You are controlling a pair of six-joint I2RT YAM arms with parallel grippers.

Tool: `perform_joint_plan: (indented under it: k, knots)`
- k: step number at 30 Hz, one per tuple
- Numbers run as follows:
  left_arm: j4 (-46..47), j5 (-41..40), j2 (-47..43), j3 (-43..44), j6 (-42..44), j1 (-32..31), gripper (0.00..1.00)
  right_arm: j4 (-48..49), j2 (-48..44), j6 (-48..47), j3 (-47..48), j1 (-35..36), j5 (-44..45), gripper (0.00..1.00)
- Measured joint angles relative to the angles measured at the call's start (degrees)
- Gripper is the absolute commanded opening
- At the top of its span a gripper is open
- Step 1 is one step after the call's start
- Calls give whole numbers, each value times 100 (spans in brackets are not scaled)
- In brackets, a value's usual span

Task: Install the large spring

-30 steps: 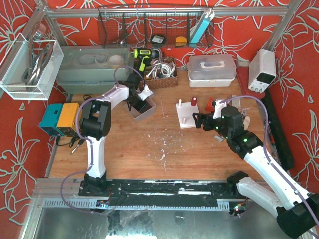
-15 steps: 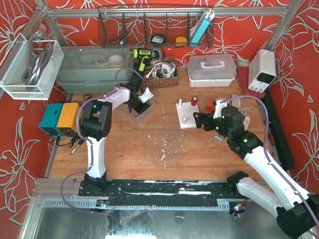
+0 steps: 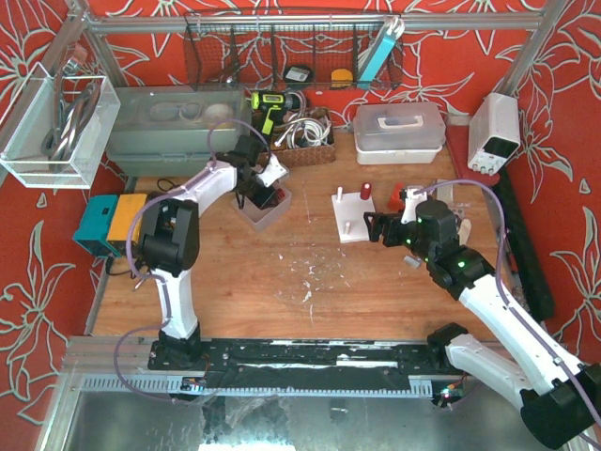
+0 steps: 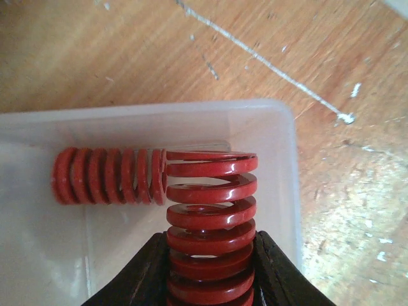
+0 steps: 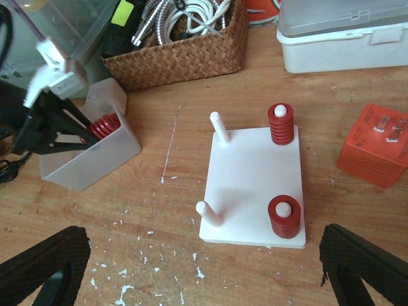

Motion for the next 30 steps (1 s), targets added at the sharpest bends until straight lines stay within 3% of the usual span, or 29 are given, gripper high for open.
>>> perform_joint_plan:
  k: [8, 12, 17, 22, 26, 30]
  knots:
    - [505, -17, -1193, -632, -597, -13, 5, -4, 70, 9, 0, 0, 20, 99]
    - [1502, -92, -2306, -1674, -1058, -168, 3, -31, 109, 13, 0, 0, 111, 98]
    - [2911, -133, -3497, -2916, -1357, -796, 0, -42, 216, 48, 0, 0, -50, 95]
    - [4527, -55, -4299, -4260, -1613, -1493, 0, -39, 249, 144, 13, -2, -522, 84]
    - [5565, 96, -4719, -5235, -1705, -1908, 0, 98, 326, 385, 61, -2, -1364, 68]
    - [6203, 223, -4839, -5700, -1709, -2339, 0, 498, 535, 776, 87, 7, -2282, 66]
